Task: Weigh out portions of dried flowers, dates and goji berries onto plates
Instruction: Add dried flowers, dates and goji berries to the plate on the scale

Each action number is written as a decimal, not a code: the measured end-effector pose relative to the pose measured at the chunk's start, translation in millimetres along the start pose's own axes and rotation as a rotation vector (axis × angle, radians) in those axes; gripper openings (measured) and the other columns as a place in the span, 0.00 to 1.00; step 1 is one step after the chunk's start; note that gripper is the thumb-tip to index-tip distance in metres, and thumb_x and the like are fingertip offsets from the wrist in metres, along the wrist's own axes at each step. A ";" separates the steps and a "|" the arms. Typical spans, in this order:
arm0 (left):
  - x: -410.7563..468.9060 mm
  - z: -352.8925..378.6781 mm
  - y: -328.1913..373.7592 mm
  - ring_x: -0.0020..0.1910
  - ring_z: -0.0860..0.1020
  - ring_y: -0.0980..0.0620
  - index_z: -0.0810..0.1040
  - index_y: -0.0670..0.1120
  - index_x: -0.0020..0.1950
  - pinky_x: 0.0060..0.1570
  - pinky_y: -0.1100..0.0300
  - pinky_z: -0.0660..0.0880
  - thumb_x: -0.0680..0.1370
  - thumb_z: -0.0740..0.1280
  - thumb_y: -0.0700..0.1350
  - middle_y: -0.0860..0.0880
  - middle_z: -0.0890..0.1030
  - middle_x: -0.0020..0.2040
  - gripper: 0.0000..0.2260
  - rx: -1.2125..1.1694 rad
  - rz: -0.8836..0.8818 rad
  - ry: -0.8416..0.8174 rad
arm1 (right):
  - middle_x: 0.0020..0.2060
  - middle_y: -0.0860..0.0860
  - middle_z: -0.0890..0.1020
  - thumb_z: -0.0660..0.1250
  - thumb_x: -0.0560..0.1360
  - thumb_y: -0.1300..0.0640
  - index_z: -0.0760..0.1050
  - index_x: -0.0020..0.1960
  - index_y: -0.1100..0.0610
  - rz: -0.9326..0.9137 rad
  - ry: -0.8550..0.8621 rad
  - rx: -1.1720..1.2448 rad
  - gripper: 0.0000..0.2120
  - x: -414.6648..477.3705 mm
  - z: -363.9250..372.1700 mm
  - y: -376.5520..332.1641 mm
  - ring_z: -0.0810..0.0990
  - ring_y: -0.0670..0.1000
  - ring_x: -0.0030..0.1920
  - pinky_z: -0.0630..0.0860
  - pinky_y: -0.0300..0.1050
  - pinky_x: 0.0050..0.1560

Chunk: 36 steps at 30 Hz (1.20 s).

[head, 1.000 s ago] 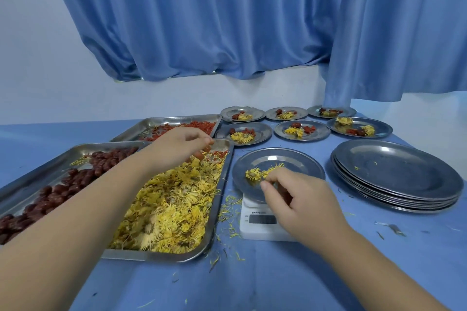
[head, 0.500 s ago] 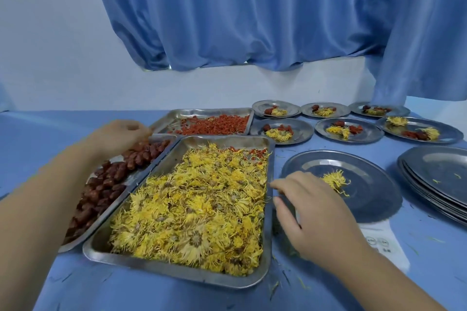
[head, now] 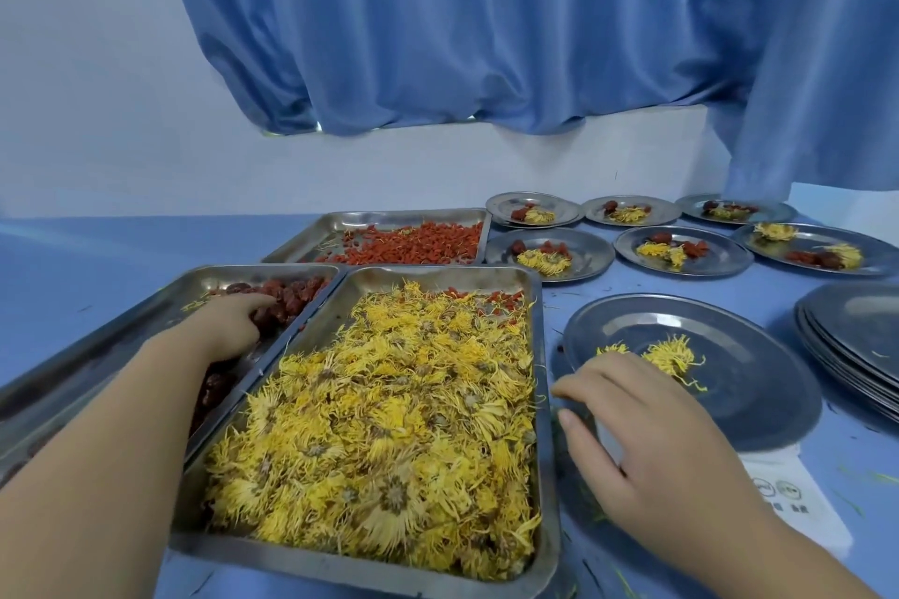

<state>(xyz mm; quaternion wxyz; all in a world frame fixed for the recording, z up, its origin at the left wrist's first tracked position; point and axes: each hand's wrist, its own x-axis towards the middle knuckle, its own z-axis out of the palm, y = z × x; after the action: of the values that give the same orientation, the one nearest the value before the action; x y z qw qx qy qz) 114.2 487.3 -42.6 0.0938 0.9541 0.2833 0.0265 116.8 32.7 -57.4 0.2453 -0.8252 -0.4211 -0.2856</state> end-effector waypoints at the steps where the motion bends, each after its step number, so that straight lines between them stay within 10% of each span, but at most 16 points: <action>1: 1.9 2.6 -1.8 0.62 0.74 0.46 0.66 0.53 0.76 0.52 0.59 0.73 0.74 0.60 0.32 0.43 0.67 0.75 0.31 -0.010 -0.008 -0.023 | 0.41 0.45 0.75 0.58 0.76 0.51 0.78 0.47 0.53 -0.001 -0.002 0.001 0.10 0.0 0.0 0.1 0.74 0.48 0.41 0.74 0.44 0.42; 3: 4.6 4.4 -3.6 0.55 0.76 0.49 0.68 0.53 0.74 0.43 0.62 0.73 0.74 0.62 0.33 0.43 0.69 0.73 0.30 -0.035 -0.014 -0.043 | 0.41 0.45 0.76 0.58 0.76 0.51 0.78 0.47 0.53 -0.001 -0.006 -0.002 0.11 0.3 0.0 1.0 0.74 0.48 0.41 0.74 0.43 0.42; 10: 0.4 -3.1 -8.8 0.58 0.76 0.47 0.77 0.49 0.62 0.62 0.52 0.72 0.72 0.73 0.39 0.47 0.78 0.60 0.19 -0.071 -0.002 -0.002 | 0.40 0.45 0.76 0.57 0.76 0.51 0.78 0.45 0.52 -0.022 -0.007 0.015 0.11 1.8 1.4 -2.0 0.75 0.48 0.41 0.74 0.44 0.41; 20: -21.4 -7.3 1.4 0.45 0.78 0.54 0.79 0.50 0.43 0.49 0.57 0.73 0.74 0.70 0.45 0.52 0.82 0.44 0.01 -0.064 0.051 0.059 | 0.39 0.45 0.75 0.57 0.76 0.52 0.78 0.44 0.53 -0.031 0.008 0.061 0.11 -1.4 -3.0 -5.8 0.74 0.47 0.39 0.74 0.44 0.39; 26: -30.0 -11.1 0.1 0.48 0.79 0.54 0.79 0.52 0.46 0.56 0.55 0.75 0.72 0.73 0.41 0.53 0.82 0.47 0.07 0.031 0.045 -0.004 | 0.38 0.45 0.75 0.57 0.76 0.53 0.78 0.43 0.53 -0.029 0.018 0.087 0.12 -3.5 -7.6 -4.3 0.74 0.46 0.39 0.74 0.41 0.39; 33: -54.2 -22.6 30.8 0.32 0.79 0.55 0.81 0.52 0.48 0.30 0.62 0.72 0.77 0.67 0.47 0.52 0.83 0.43 0.03 -0.257 0.087 0.270 | 0.37 0.44 0.74 0.58 0.76 0.53 0.77 0.42 0.52 0.044 0.102 0.174 0.10 -5.0 -12.8 2.8 0.72 0.44 0.39 0.71 0.39 0.39; 36: -68.9 -20.5 62.5 0.46 0.81 0.57 0.80 0.56 0.51 0.45 0.58 0.75 0.78 0.66 0.48 0.58 0.82 0.52 0.05 -0.387 0.211 0.283 | 0.35 0.43 0.76 0.62 0.76 0.57 0.78 0.41 0.51 0.206 0.224 0.295 0.07 -3.3 -21.6 11.6 0.74 0.45 0.40 0.70 0.38 0.40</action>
<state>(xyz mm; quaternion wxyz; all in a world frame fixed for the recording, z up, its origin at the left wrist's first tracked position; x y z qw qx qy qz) 87.8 401.8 -10.2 0.2306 0.9294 0.1823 0.2232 119.2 10.8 -46.1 0.4365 -0.7822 -0.3418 -0.2842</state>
